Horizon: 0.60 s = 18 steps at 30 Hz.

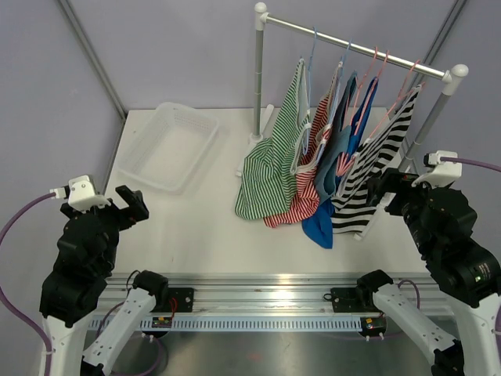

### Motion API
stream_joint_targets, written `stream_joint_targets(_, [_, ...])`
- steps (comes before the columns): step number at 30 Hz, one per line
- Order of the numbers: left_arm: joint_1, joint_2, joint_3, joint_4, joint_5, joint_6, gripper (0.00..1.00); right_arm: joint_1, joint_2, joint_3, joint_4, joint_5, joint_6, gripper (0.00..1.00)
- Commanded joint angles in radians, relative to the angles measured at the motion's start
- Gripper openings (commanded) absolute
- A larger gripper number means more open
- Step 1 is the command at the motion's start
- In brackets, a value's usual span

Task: Remove the tank top from the hanger

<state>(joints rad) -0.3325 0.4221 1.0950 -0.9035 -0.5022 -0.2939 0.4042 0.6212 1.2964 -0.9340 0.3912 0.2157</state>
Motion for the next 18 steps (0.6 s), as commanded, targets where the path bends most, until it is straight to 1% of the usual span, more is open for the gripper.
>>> stream_joint_targets(1, [-0.003, -0.025, 0.023, 0.06, 0.007, 0.024, 0.99, 0.007, 0.028, 0.003, 0.067, -0.001, -0.015, 1.0])
stream_joint_targets(4, [-0.003, -0.025, 0.023, 0.06, 0.013, 0.022, 0.99, 0.007, 0.003, -0.025, 0.136, -0.083, -0.018, 1.0])
stream_joint_targets(5, [-0.003, -0.022, 0.022, 0.061, 0.019, 0.022, 0.99, 0.005, -0.021, -0.038, 0.206, -0.095, -0.004, 0.99])
stream_joint_targets(6, [-0.003, -0.022, 0.023, 0.063, 0.03, 0.024, 0.99, 0.005, -0.029, -0.055, 0.24, -0.098, 0.013, 0.99])
stream_joint_targets(7, [-0.003, -0.025, 0.022, 0.067, 0.04, 0.024, 0.99, 0.005, -0.032, -0.055, 0.291, -0.109, 0.033, 0.99])
stream_joint_targets(9, [-0.003, -0.037, 0.017, 0.086, 0.074, 0.03, 0.99, 0.005, -0.006, -0.024, 0.317, -0.159, 0.057, 0.99])
stream_joint_targets(11, [-0.003, -0.037, 0.014, 0.09, 0.086, 0.032, 0.99, 0.005, 0.037, 0.018, 0.322, -0.207, 0.076, 1.0])
stream_joint_targets(12, [-0.003, -0.037, 0.013, 0.086, 0.09, 0.033, 0.99, 0.005, 0.095, 0.044, 0.319, -0.259, 0.079, 0.99])
stream_joint_targets(14, [-0.003, -0.04, 0.008, 0.087, 0.094, 0.035, 0.99, 0.005, 0.153, 0.122, 0.319, -0.349, 0.077, 0.99])
stream_joint_targets(18, [-0.003, -0.054, -0.021, 0.1, 0.12, 0.036, 0.99, 0.005, 0.28, 0.176, 0.397, -0.44, 0.111, 0.99])
